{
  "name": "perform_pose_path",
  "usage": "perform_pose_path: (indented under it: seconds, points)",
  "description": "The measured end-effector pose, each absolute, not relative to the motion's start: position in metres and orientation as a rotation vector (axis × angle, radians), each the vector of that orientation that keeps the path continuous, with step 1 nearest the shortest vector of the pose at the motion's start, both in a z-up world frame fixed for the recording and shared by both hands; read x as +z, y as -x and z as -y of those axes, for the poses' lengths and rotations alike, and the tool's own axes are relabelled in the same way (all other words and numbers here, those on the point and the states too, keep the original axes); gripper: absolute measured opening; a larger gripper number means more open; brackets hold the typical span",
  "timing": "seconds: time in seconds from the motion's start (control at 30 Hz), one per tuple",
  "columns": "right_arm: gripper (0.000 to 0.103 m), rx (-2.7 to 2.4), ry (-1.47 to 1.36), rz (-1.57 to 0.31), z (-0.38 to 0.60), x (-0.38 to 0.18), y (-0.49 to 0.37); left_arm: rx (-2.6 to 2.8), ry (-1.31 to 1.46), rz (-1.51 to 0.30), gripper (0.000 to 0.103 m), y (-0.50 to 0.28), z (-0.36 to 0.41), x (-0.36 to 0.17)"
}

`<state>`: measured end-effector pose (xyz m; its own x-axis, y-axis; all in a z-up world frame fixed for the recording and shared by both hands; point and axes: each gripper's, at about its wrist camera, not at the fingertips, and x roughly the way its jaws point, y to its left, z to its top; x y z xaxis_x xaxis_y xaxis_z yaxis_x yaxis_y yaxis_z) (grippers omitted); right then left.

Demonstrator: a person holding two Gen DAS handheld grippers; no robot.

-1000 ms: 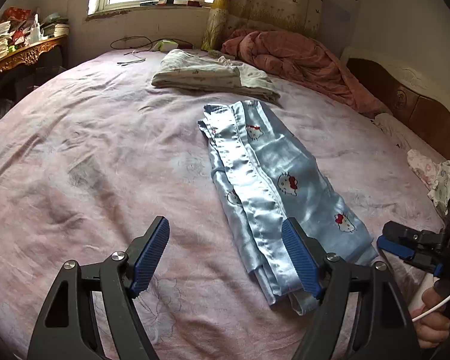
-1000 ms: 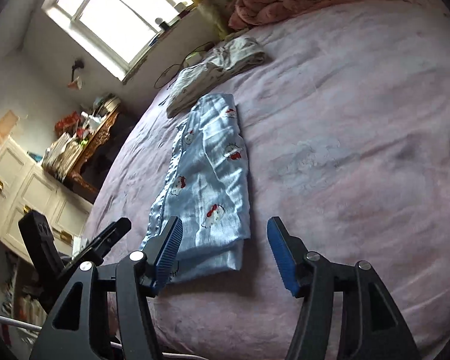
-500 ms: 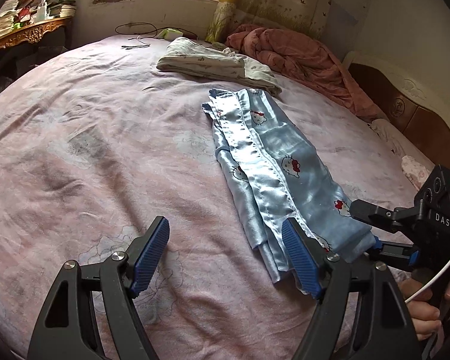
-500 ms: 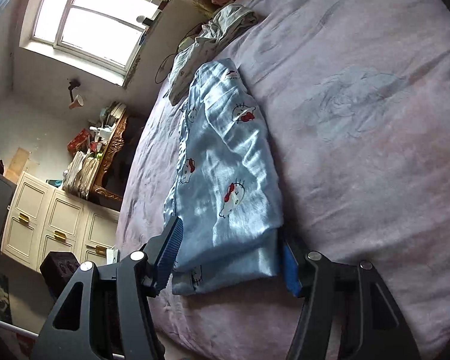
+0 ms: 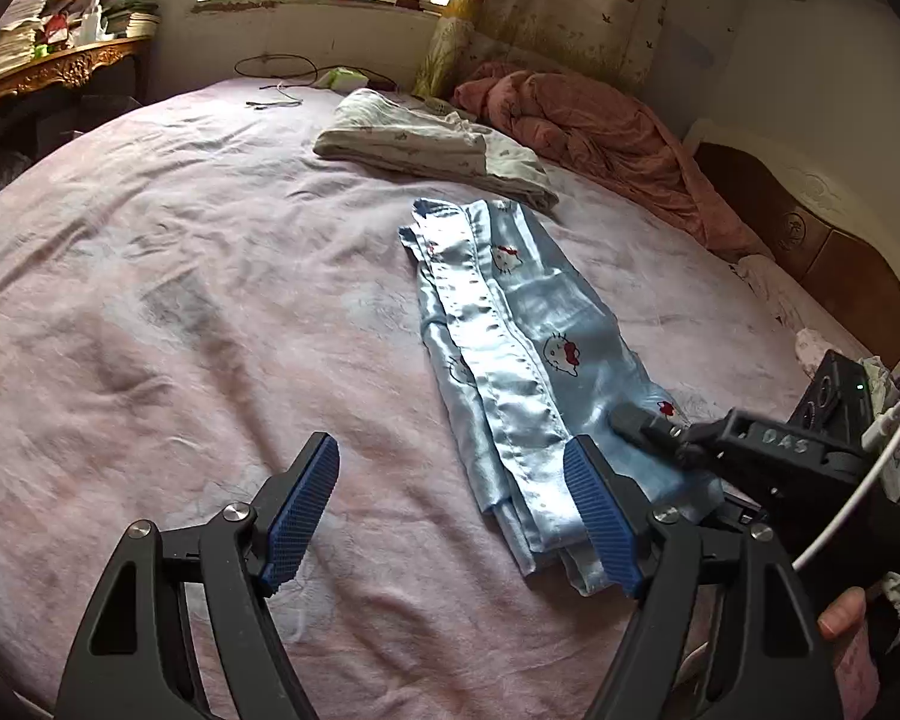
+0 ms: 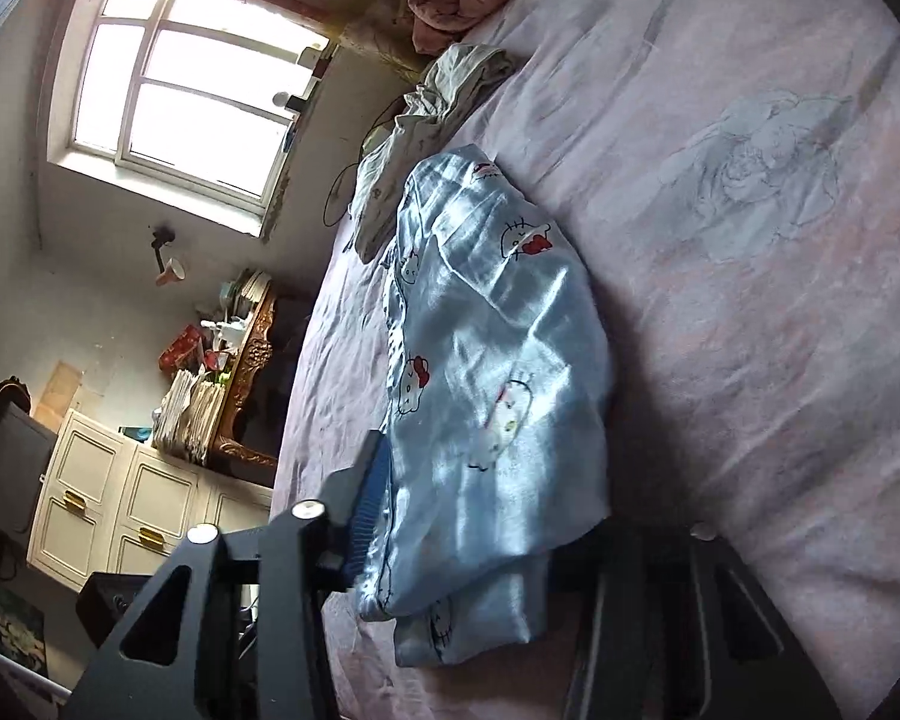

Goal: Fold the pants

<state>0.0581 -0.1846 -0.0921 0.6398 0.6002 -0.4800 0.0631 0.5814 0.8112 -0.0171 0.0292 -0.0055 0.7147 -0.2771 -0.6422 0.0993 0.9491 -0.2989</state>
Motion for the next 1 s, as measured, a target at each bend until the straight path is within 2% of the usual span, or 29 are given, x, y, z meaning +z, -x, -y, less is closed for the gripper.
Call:
perform_pose_path:
  seconds: [0.03, 0.1, 0.3, 0.47, 0.6, 0.73, 0.87, 0.97, 1.0]
  points:
    - [0.011, 0.358, -0.905, -0.86, 0.184, -0.094, -0.061, -0.207, 0.253, -0.745, 0.076, 0.017, -0.032, -0.004]
    - [0.005, 0.365, -0.895, -0.866, 0.185, -0.096, -0.06, -0.201, 0.259, -0.746, 0.076, 0.016, -0.036, -0.003]
    - [0.003, 0.388, -0.902, -0.955, 0.227, -0.098, -0.057, -0.208, 0.259, -0.741, 0.076, 0.011, -0.033, -0.001]
    - [0.003, 0.298, -0.864, -0.936, 0.276, -0.081, -0.053, -0.254, 0.275, -0.771, 0.076, 0.0, -0.02, -0.007]
    - [0.002, 0.169, -0.699, -0.859, 0.303, -0.047, -0.053, -0.284, 0.267, -0.79, 0.076, -0.003, -0.006, -0.01]
    - [0.003, 0.033, -0.488, -0.862, 0.332, -0.023, -0.075, -0.311, 0.181, -0.791, 0.076, -0.013, 0.011, -0.004]
    - [0.003, 0.056, -0.542, -0.879, 0.361, -0.022, -0.092, -0.497, 0.132, -0.859, 0.076, -0.062, 0.031, 0.004]
    - [0.008, 0.075, -0.607, -0.872, 0.368, -0.033, -0.091, -0.622, 0.168, -0.921, 0.075, -0.112, 0.046, 0.014]
    - [0.015, 0.07, -0.617, -0.865, 0.369, -0.037, -0.088, -0.638, 0.19, -0.948, 0.075, -0.13, 0.051, 0.015]
